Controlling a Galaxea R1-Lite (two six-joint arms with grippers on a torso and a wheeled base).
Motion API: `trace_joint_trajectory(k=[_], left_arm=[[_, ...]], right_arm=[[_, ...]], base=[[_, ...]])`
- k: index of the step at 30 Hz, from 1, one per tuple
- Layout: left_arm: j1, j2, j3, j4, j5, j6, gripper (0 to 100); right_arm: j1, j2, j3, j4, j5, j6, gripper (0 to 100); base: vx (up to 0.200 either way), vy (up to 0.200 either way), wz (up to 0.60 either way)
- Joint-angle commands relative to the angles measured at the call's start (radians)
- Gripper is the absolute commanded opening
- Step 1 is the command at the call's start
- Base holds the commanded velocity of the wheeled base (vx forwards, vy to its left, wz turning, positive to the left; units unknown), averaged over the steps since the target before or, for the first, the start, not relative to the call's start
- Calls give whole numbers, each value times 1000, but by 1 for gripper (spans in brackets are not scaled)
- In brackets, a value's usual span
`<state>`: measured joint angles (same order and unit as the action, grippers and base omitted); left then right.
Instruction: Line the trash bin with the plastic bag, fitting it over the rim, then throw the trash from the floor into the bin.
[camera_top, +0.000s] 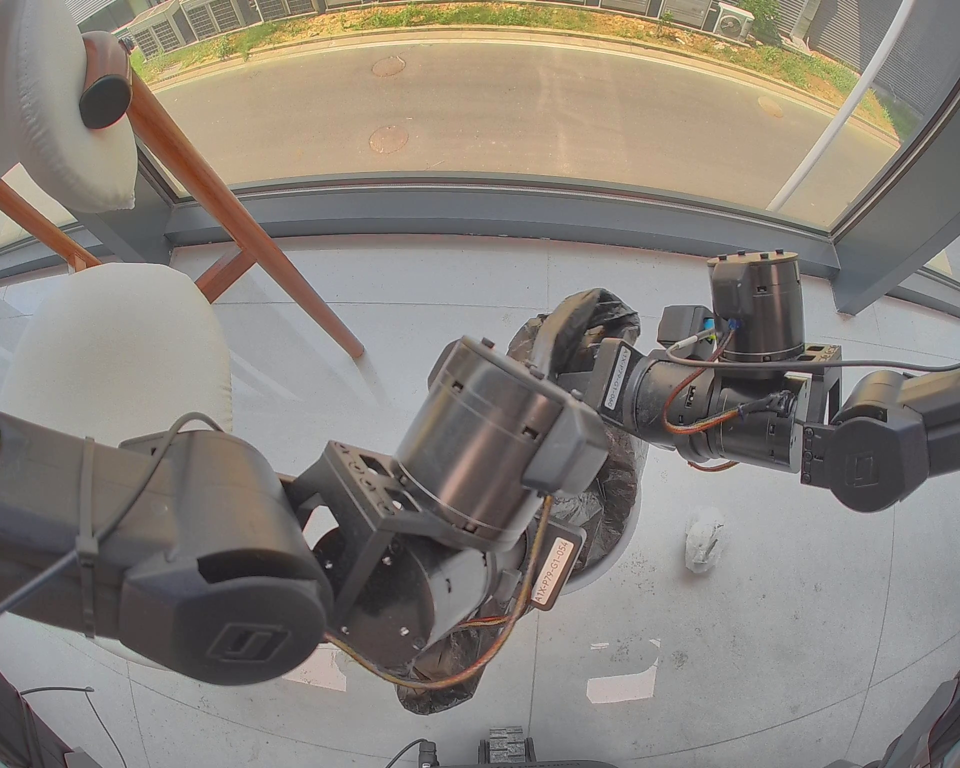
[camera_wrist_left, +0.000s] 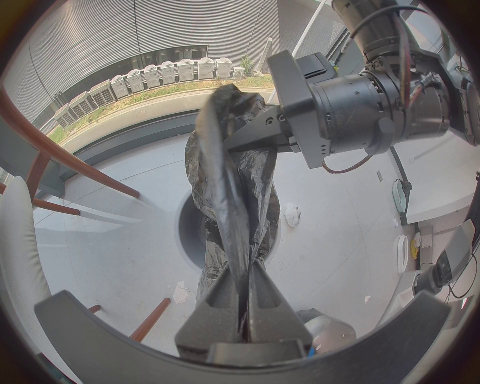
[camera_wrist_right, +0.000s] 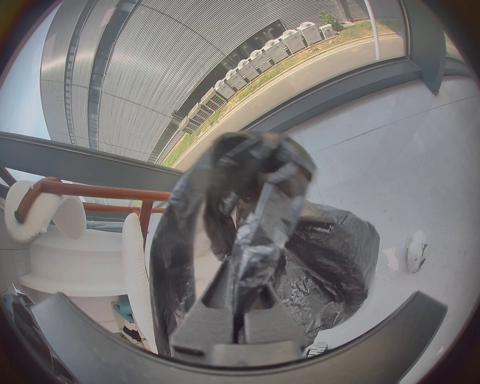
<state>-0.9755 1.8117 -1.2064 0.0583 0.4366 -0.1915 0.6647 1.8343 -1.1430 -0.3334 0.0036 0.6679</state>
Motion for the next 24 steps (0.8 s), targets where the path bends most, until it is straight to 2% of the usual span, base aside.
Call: trace_joint_trajectory(k=[1, 5, 7, 15, 16, 22, 24], left_arm=[[8, -8, 19, 2, 27, -2, 0], [5, -20, 39, 2, 60, -5, 0], [1, -20, 39, 2, 62, -2, 0], [6, -9, 42, 0, 59, -5, 0], [6, -9, 42, 0, 57, -5, 100], [5, -8, 42, -2, 56, -8, 100], [5, -6, 44, -2, 56, -8, 100]], right_arm=[[33, 25, -9, 1, -1, -1, 0], [89, 45, 17, 2, -2, 1, 0], [110, 56, 62, 1, -25, -4, 0], [81, 72, 52, -10, -34, -19, 0], [79, 72, 52, -10, -34, -19, 0], [-46, 45, 48, -21, -20, -97, 0], [-63, 36, 49, -19, -17, -103, 0]], base=[[0, 0, 0], [0, 0, 0], [0, 0, 0], [0, 0, 0], [0, 0, 0], [0, 0, 0], [0, 0, 0]])
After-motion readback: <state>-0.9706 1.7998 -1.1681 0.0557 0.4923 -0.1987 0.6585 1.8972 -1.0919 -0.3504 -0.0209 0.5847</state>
